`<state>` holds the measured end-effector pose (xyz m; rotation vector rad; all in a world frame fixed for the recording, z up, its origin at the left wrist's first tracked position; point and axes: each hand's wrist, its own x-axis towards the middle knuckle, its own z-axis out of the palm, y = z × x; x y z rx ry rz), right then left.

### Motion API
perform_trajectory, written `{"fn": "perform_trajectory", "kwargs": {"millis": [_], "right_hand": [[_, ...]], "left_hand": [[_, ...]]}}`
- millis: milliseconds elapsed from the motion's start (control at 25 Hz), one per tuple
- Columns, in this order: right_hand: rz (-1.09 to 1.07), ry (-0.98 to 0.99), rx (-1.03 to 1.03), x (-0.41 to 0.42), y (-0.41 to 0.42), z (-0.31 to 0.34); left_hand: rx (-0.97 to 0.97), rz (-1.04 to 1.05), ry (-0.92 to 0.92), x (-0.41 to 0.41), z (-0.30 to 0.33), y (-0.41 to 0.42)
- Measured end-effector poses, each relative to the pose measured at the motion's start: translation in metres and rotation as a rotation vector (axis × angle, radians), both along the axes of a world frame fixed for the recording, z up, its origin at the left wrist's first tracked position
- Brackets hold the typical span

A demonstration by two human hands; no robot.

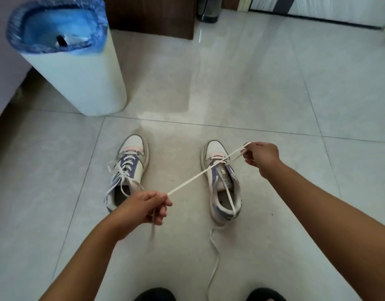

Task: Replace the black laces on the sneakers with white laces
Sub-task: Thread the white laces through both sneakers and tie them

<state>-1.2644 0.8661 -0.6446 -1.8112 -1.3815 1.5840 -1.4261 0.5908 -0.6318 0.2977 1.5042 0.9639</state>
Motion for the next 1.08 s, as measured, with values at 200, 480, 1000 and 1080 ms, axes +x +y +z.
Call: {"fn": "perform_trajectory", "kwargs": {"millis": [200, 480, 1000, 1080], "right_hand": [[-0.026, 0.054, -0.005, -0.007, -0.007, -0.007], [0.466, 0.135, 0.024, -0.026, -0.026, 0.006], [0.855, -0.438, 0.352, -0.003, -0.048, -0.03], [0.851, -0.435, 0.341, -0.002, -0.049, -0.03]], "left_hand": [[-0.154, -0.061, -0.054, -0.007, -0.019, -0.052], [0.211, 0.12, -0.266, 0.002, -0.005, 0.0], [-0.029, 0.7, -0.223, 0.044, -0.041, 0.129], [-0.029, 0.625, -0.155, 0.044, -0.039, 0.133]]}}
